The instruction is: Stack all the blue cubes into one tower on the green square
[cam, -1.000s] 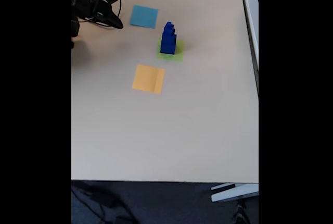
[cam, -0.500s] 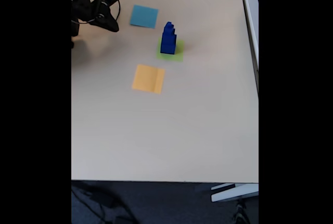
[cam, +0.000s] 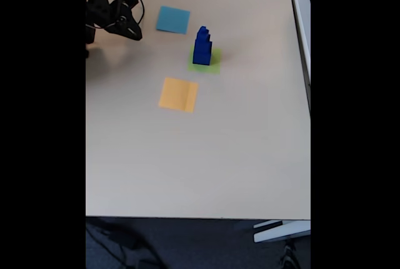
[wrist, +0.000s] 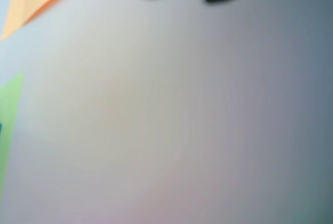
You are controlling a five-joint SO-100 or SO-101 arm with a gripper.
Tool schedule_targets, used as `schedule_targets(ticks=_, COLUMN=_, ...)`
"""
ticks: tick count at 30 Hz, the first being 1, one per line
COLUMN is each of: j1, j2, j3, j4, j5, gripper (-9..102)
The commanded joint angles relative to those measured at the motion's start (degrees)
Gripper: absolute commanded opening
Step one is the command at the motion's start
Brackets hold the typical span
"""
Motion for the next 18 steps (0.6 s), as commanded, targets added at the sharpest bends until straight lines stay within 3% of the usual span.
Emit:
schedule_targets(ticks=1, j1=-0.6, j2=1.4, j3=-0.1, j4=0.2, j5=-0.9, gripper=0)
schedule_targets(ticks=18, j1=-0.6, j2=1.4, j3=-0.5, j4=0.4, j5=-0.9, gripper=0)
